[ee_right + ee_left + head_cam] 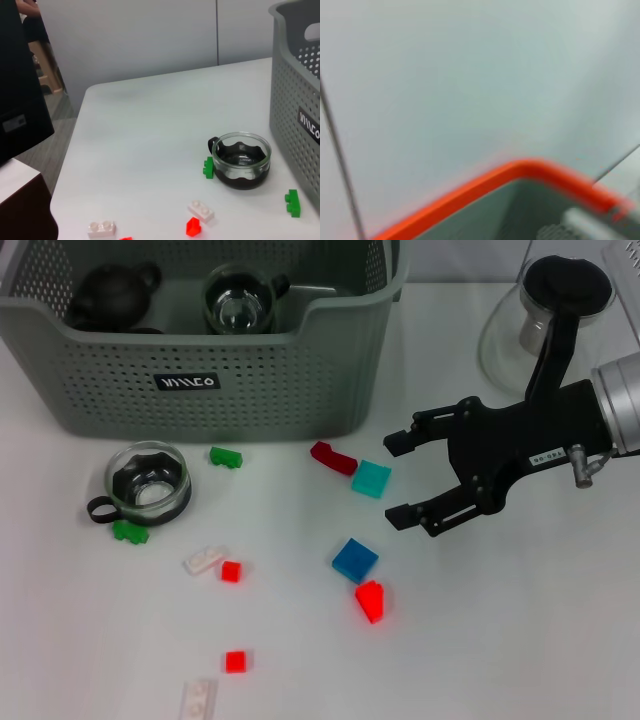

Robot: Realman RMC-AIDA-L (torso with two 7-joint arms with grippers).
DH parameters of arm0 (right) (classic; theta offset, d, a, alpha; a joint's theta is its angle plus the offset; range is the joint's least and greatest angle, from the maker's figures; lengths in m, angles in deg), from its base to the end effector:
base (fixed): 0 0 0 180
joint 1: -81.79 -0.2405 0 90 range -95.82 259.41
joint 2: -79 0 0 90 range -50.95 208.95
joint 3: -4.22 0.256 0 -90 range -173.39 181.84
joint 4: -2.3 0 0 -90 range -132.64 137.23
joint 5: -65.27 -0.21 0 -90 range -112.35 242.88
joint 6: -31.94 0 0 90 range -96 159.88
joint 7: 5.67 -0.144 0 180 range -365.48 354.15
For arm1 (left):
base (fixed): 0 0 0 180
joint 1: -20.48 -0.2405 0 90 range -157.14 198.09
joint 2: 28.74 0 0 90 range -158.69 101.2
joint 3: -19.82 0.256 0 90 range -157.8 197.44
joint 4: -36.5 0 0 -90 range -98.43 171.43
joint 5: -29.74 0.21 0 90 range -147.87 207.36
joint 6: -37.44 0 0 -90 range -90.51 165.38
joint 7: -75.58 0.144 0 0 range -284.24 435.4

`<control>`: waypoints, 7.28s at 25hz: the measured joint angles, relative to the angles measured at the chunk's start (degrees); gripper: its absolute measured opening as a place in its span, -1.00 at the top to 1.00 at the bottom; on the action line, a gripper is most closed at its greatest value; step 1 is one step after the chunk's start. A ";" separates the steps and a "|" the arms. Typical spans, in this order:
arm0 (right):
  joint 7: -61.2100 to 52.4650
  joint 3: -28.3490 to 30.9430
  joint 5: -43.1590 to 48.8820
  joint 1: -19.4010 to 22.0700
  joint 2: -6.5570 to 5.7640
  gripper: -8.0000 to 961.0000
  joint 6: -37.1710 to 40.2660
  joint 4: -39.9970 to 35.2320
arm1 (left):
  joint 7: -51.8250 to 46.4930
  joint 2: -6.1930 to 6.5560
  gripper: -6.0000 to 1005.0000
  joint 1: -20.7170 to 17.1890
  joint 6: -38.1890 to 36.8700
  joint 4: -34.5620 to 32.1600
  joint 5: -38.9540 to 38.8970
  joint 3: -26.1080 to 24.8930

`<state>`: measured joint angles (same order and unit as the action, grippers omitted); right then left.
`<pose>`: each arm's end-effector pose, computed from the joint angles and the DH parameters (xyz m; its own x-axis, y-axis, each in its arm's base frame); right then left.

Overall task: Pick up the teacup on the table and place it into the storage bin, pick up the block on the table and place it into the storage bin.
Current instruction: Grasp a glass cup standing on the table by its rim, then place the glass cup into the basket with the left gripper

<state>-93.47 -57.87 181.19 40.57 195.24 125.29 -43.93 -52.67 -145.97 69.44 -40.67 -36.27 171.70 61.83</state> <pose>0.1760 0.3546 -0.0140 0.9718 -0.1179 -0.2041 -0.1095 -0.9926 0.0521 -0.1315 0.4491 0.1202 0.8439 0.4078 0.3486 0.5363 -0.6229 -0.5695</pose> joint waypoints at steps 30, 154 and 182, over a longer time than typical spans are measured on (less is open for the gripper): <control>0.49 2.86 -0.05 -0.76 0.19 -0.87 -2.54 1.77 | 20.12 -7.07 -0.45 -19.79 -28.41 -17.10 4.20 15.94; 1.07 4.26 0.01 0.38 -0.63 -0.83 -1.59 2.46 | -3.71 1.20 0.76 8.85 17.86 25.02 17.94 9.13; 1.60 4.26 0.01 1.23 -1.24 -0.83 -1.33 2.39 | -2.83 -0.79 -0.34 -5.53 -23.36 -14.44 -4.19 5.46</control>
<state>-91.87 -53.61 181.19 41.80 194.00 123.96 -41.55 -55.50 -146.77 63.91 -64.03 -50.71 167.50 67.29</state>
